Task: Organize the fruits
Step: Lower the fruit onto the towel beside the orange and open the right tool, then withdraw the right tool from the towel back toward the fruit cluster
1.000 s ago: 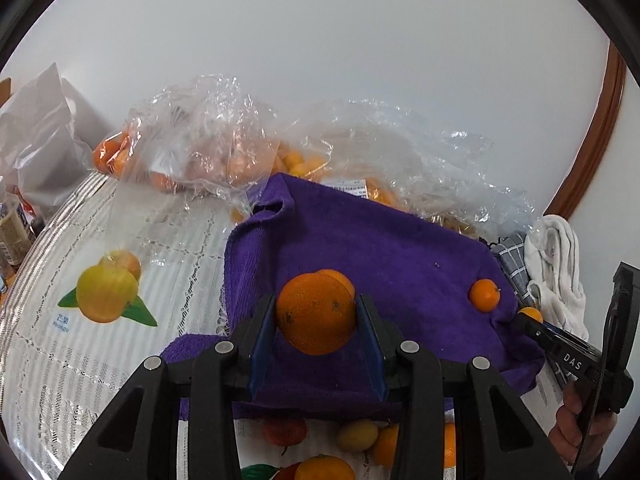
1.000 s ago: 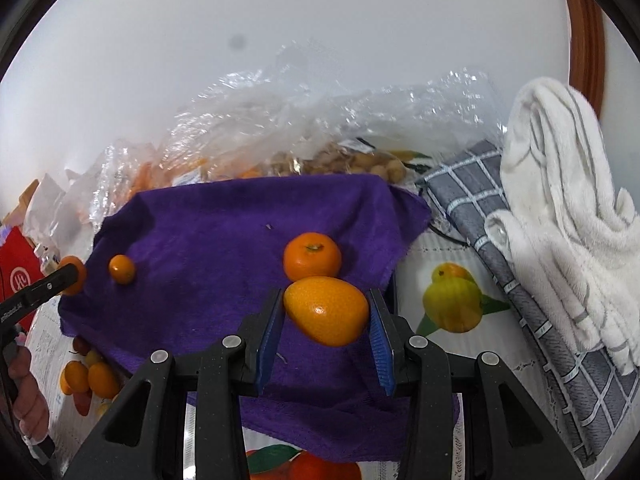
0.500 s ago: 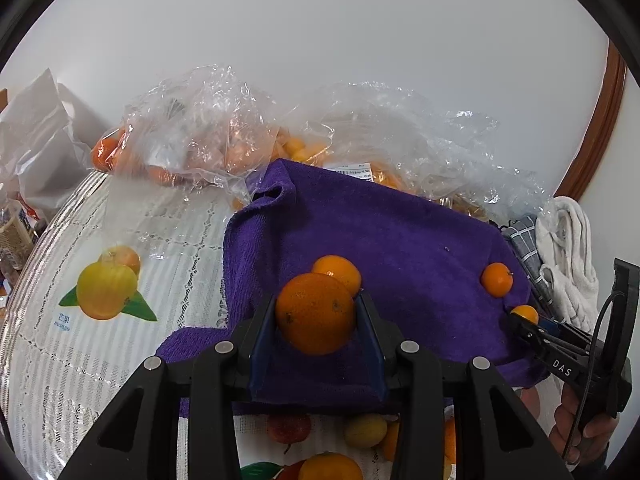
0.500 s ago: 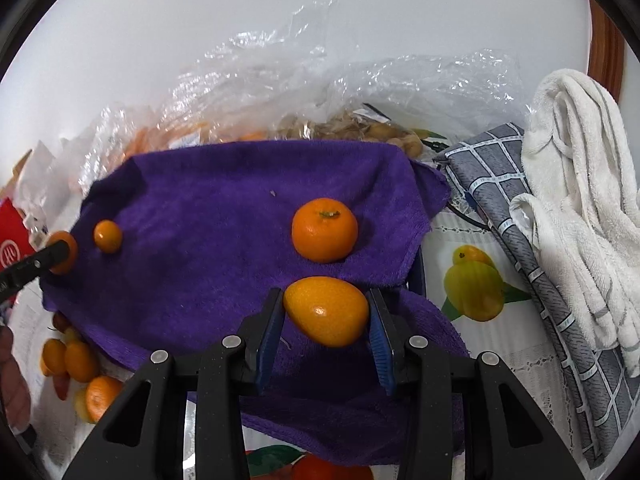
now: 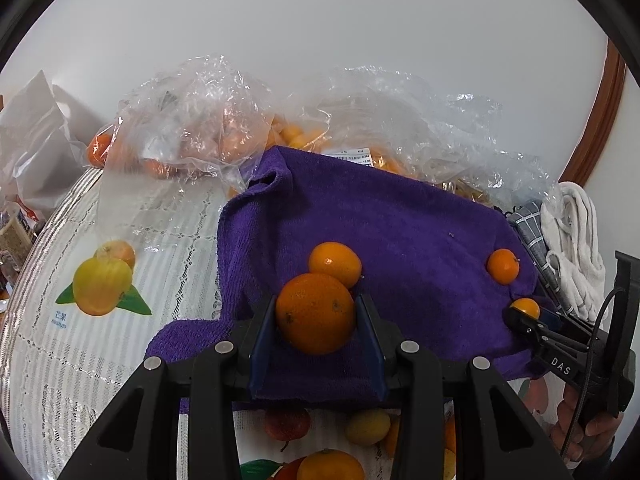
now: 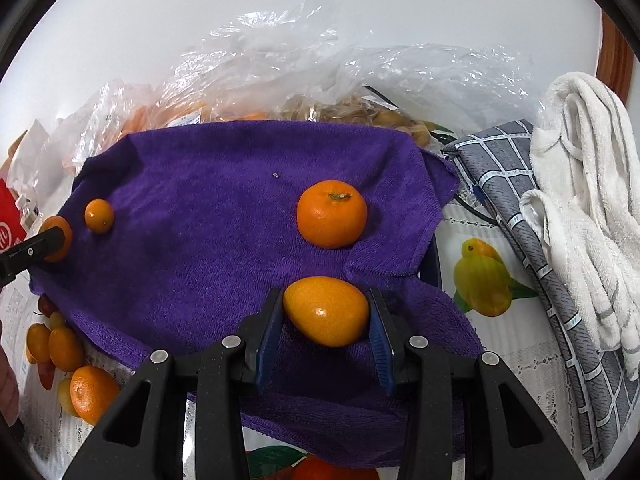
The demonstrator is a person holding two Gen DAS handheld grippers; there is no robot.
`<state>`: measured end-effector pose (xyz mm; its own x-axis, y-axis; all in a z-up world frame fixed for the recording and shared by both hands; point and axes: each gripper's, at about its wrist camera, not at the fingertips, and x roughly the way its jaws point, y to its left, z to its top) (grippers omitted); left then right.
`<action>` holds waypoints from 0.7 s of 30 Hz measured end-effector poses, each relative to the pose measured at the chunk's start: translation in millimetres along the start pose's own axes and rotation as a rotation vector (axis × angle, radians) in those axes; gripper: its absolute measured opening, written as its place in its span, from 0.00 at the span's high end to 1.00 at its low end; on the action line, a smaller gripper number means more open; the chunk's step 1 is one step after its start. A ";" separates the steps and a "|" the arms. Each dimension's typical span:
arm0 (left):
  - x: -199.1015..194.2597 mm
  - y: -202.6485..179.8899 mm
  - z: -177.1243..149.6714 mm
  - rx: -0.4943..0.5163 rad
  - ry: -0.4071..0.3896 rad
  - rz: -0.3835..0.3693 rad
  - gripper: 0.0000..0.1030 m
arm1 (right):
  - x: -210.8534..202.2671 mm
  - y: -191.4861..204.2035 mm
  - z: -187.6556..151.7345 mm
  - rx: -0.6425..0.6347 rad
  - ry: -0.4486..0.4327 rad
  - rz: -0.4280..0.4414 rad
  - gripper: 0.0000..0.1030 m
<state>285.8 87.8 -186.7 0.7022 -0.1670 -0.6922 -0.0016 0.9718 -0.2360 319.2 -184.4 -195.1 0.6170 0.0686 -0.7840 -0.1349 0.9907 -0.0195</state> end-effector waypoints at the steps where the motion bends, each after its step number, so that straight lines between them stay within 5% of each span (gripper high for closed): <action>1: 0.7 -0.1 -0.2 0.000 0.002 0.001 0.63 | 0.0 -0.3 -0.1 0.000 -0.001 0.001 0.60; 10: 3.3 -2.9 -1.7 0.006 0.016 0.012 0.63 | -1.3 -0.9 -0.4 0.002 0.004 0.015 0.57; 21: 5.3 -5.1 -2.3 0.021 0.019 0.026 0.63 | -13.8 -0.1 0.4 0.013 -0.036 0.043 0.36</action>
<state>287.9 81.6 -190.7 0.6884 -0.1449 -0.7107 -0.0040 0.9791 -0.2035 311.0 -185.4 -184.0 0.6383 0.1154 -0.7611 -0.1523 0.9881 0.0221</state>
